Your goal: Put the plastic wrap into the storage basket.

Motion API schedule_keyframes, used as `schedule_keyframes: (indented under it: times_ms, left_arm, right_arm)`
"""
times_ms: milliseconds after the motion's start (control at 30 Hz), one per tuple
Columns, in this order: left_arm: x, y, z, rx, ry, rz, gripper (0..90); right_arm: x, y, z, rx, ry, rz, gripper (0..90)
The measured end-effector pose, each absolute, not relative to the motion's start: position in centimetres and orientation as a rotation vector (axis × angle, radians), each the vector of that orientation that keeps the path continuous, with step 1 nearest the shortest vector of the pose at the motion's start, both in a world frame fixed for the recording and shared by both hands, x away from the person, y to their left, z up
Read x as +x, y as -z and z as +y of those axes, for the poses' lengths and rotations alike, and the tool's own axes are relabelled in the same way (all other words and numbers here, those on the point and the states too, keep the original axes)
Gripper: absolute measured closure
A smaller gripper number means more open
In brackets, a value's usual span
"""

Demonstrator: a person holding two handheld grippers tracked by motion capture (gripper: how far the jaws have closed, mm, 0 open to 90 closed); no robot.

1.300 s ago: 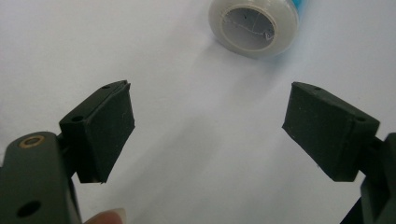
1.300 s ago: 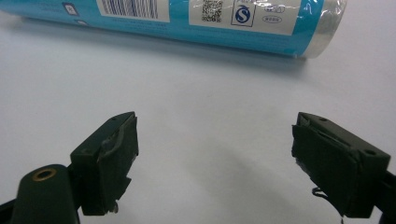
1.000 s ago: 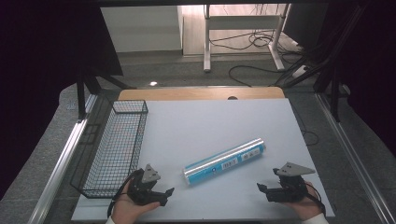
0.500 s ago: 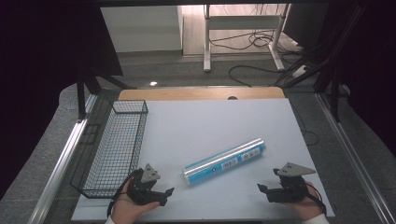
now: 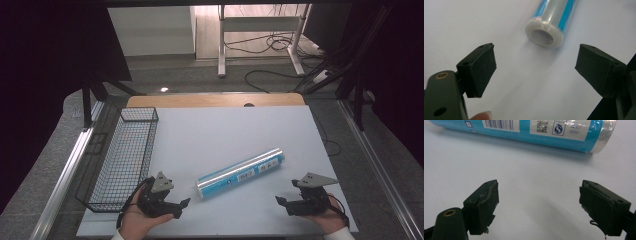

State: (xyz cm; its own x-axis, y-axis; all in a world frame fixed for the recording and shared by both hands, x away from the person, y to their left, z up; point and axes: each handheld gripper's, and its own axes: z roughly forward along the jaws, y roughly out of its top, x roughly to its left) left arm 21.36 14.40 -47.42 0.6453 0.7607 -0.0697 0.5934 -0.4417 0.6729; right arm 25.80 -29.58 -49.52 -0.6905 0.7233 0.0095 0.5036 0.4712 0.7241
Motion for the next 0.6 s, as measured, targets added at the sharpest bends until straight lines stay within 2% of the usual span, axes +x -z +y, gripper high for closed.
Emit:
schedule_keyframes:
  times_ms: [600]
  left_arm:
    - [26.0,44.5,10.8,2.173,-0.209,0.972,19.0]
  right_arm:
    - [26.4,49.4,-29.8,1.059,-1.028,2.415,16.5]
